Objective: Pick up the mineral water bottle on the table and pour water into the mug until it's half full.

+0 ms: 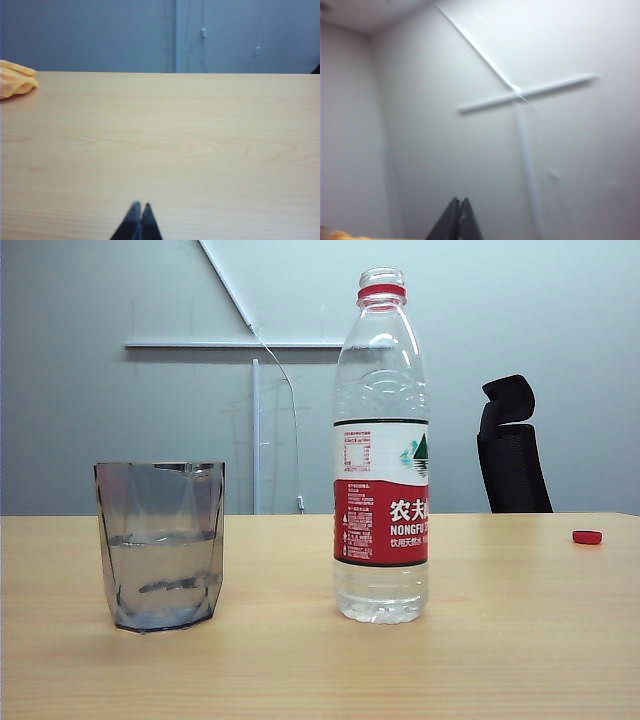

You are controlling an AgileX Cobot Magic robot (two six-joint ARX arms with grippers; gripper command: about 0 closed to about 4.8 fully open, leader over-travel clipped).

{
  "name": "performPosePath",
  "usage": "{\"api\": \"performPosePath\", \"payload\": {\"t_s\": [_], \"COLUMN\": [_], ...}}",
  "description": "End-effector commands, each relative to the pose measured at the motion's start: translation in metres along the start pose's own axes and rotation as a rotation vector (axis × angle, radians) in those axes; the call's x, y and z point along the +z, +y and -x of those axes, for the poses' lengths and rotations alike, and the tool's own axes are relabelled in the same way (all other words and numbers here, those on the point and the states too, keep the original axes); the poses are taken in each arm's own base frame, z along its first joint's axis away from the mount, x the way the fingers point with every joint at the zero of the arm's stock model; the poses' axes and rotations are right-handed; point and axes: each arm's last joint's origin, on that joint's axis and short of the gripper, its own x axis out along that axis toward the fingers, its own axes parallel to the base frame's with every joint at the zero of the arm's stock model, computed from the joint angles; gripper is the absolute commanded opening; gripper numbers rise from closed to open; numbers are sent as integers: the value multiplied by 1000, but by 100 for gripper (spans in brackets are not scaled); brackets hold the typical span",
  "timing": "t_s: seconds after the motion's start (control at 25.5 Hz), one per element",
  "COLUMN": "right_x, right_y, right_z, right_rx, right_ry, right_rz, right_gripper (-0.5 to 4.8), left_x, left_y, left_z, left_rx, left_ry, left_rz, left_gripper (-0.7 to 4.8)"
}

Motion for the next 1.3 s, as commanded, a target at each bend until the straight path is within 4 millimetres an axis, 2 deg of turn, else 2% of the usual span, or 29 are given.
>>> {"api": "performPosePath", "payload": {"t_s": [0.04, 0.12, 0.27, 0.39, 0.59, 0.82, 1.3], "right_x": [2, 5, 9, 10, -3, -4, -10], "right_y": [-11, -22, -33, -34, -35, -34, -36], "right_z": [21, 41, 64, 66, 69, 70, 72], "right_rx": [-70, -115, -153, -163, -157, -91, -145], "right_ry": [120, 175, 188, 187, 315, 328, 390], "right_rz": [93, 124, 133, 134, 205, 198, 244], "right_gripper": [-8, -8, -8, -8, -8, -8, -8], "left_x": [1, 1, 1, 1, 1, -2, 0], "left_y": [0, 0, 0, 0, 0, 0, 0], "left_z": [0, 0, 0, 0, 0, 0, 0], "left_rx": [-1, 0, -1, -1, -1, -2, -2], "left_ry": [-6, -4, -3, -3, -3, 27, 11], "left_rz": [0, 0, 0, 0, 0, -2, -1], "left_gripper": [-2, -2, -2, -2, -2, -2, -2]}}
